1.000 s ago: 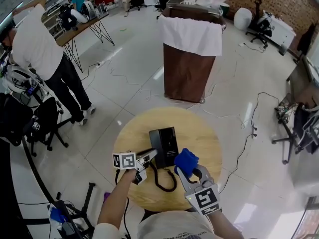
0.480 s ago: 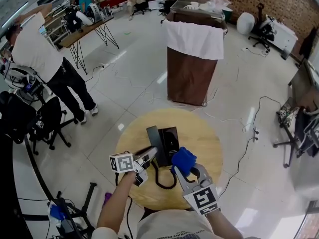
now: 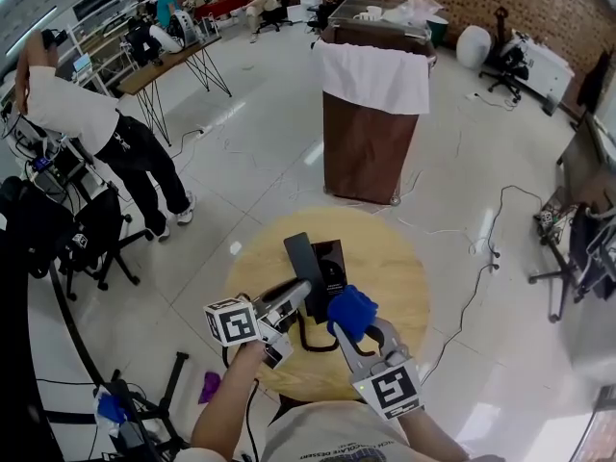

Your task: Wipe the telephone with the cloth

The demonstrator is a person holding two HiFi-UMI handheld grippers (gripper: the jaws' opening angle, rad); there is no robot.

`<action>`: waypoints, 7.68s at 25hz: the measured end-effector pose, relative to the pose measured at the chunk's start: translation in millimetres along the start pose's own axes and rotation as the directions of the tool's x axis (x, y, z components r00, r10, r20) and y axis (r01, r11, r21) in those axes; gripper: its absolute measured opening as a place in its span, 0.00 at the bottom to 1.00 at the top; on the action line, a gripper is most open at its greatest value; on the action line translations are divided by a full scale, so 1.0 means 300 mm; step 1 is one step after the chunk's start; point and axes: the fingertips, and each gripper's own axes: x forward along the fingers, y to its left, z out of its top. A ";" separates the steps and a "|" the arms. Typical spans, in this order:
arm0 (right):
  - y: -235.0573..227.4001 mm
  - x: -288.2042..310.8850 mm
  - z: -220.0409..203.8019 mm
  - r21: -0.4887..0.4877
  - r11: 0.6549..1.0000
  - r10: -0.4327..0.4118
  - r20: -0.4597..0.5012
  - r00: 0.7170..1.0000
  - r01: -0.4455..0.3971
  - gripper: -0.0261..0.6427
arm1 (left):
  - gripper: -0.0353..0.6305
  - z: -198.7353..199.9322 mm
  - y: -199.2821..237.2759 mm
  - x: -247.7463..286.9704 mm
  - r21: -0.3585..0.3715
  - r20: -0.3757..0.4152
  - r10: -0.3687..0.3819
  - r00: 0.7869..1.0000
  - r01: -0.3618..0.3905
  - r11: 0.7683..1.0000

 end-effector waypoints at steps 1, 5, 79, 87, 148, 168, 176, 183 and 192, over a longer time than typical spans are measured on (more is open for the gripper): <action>0.006 -0.005 0.005 0.001 1.000 0.001 -0.002 1.000 -0.001 0.13 | 0.15 0.006 -0.016 -0.003 -0.001 0.007 -0.002 1.000 0.002 1.000; 0.029 -0.004 0.017 -0.001 1.000 0.010 0.015 1.000 -0.010 0.13 | 0.15 0.023 -0.061 -0.010 0.012 0.018 0.003 1.000 -0.004 1.000; 0.170 0.077 0.451 -0.183 0.976 0.155 0.207 0.966 -0.118 0.13 | 0.15 -0.125 -0.304 0.004 0.300 -0.069 0.070 0.995 -0.046 0.953; 0.124 0.106 0.513 -0.200 0.976 0.131 0.244 0.961 -0.082 0.13 | 0.15 -0.129 -0.294 -0.014 0.315 -0.072 0.084 0.994 -0.057 0.947; -0.231 0.002 0.547 -0.123 0.973 -0.148 0.319 0.936 0.195 0.13 | 0.15 -0.140 -0.350 -0.055 0.292 -0.048 0.004 0.999 0.010 0.956; -0.103 0.032 0.415 -0.147 0.981 -0.093 0.231 0.969 0.129 0.13 | 0.15 -0.006 -0.337 -0.134 0.277 0.056 0.032 0.998 -0.046 0.960; -0.057 0.034 0.364 -0.126 0.986 -0.081 0.206 0.975 0.109 0.13 | 0.15 0.036 -0.336 -0.147 0.281 0.084 0.013 0.996 -0.036 0.959; -0.041 0.018 0.304 -0.111 0.988 -0.083 0.173 0.981 0.103 0.13 | 0.15 0.075 -0.352 -0.148 0.290 0.100 0.020 0.995 -0.048 0.956; -0.001 -0.005 0.239 -0.078 0.994 -0.070 0.144 0.987 0.081 0.13 | 0.15 0.119 -0.368 -0.157 0.290 0.126 0.005 0.992 -0.042 0.956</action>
